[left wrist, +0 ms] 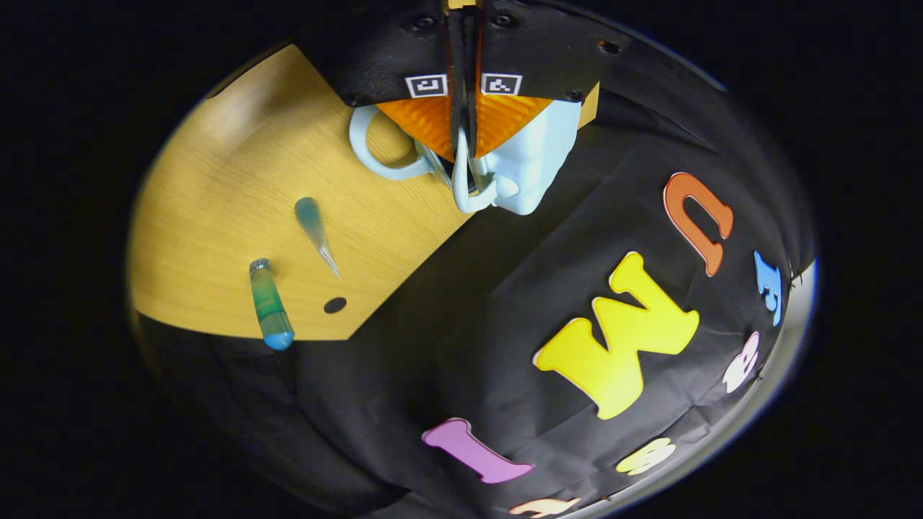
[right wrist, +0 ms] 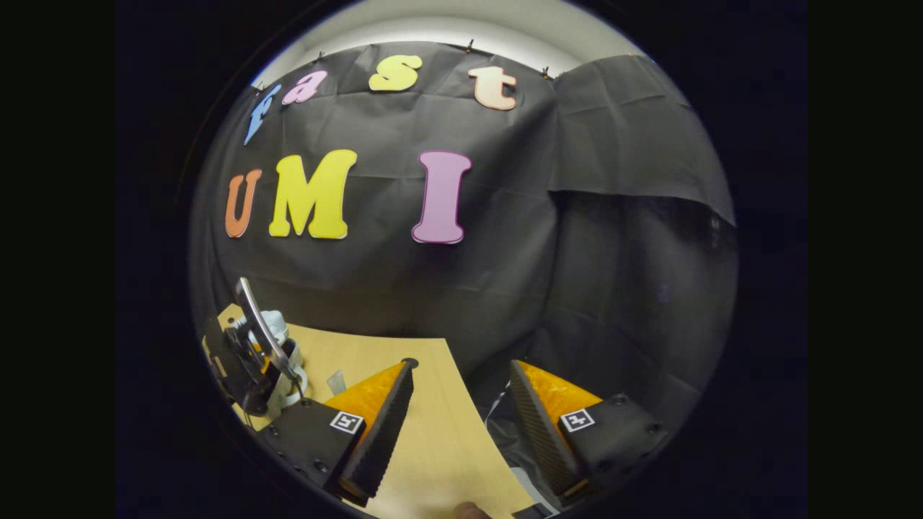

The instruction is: First open the suitcase, pack the skin care products into it, and then close the suitcase.

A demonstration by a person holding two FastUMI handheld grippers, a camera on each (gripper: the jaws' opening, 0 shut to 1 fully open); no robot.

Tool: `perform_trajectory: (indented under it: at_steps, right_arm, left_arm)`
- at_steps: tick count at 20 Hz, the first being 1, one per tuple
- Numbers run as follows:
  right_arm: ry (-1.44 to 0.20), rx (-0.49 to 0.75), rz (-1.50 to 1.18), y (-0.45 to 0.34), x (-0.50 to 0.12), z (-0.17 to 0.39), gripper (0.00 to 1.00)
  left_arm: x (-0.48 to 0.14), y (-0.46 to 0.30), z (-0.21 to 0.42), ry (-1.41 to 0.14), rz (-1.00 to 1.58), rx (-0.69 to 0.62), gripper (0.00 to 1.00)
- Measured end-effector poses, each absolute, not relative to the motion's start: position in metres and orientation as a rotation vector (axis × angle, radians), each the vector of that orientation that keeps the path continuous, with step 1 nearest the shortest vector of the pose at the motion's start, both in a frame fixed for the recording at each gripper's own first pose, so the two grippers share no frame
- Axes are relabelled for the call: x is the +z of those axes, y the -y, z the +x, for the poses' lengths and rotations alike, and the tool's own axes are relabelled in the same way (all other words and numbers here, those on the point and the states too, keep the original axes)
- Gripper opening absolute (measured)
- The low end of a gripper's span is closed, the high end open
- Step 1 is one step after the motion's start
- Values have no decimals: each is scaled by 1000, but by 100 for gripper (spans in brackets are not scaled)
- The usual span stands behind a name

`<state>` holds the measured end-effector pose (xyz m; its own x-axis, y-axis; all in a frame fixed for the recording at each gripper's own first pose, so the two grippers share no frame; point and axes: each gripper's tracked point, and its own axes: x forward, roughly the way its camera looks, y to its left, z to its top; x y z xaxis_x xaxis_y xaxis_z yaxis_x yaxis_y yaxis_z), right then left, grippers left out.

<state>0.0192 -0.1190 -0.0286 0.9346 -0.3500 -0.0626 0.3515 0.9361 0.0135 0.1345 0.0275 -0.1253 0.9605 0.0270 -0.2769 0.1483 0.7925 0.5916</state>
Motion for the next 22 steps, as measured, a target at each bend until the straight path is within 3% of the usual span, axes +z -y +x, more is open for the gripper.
perform_trajectory:
  at_steps: [7,11,18,22]
  right_arm:
    - [-55,-363,49,40,-20,16,80]
    - [-39,-311,41,-11,-10,23,80]
    - [-44,-251,12,-57,-5,23,80]
    - [-60,-246,0,-66,-6,19,80]
  left_arm:
    - [-34,-134,121,-159,436,-19,2]
    - [-17,-216,110,-115,399,85,2]
    - [-42,-334,106,-130,404,207,3]
    - [-86,-397,111,-213,494,252,3]
